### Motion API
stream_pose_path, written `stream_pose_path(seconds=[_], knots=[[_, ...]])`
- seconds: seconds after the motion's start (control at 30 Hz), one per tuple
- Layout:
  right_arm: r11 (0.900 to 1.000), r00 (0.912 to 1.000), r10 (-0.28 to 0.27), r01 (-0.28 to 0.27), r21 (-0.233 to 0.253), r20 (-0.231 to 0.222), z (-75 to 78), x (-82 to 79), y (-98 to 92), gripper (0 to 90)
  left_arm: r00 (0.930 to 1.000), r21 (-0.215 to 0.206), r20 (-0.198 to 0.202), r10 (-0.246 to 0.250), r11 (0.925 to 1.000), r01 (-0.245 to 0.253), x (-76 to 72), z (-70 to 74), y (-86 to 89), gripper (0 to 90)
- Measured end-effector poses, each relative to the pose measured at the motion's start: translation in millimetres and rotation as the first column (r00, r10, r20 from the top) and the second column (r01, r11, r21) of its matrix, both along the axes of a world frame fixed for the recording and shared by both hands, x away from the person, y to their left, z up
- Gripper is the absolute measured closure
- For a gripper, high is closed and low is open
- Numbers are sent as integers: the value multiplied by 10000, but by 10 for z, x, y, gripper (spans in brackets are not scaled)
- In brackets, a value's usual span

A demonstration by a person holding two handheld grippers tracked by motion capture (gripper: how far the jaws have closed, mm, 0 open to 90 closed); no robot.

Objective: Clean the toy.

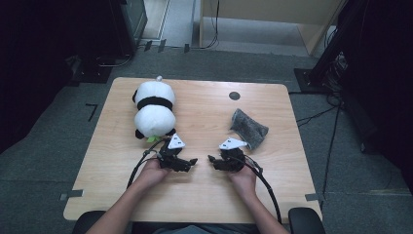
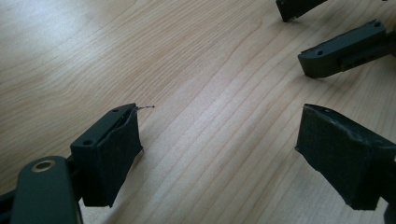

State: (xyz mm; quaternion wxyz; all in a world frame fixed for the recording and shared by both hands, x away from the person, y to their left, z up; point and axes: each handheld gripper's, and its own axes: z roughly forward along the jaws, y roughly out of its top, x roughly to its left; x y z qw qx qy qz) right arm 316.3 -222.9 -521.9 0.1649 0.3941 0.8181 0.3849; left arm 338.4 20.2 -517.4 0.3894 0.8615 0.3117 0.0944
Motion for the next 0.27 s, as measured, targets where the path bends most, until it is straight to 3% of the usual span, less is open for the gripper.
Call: stream_pose_path(seconds=[0.27], knots=[[9999,10000,51,-51,-94,-18,-3,3,6,329,9998,-19,-192,98,9999,-98,18,-5,8,134]])
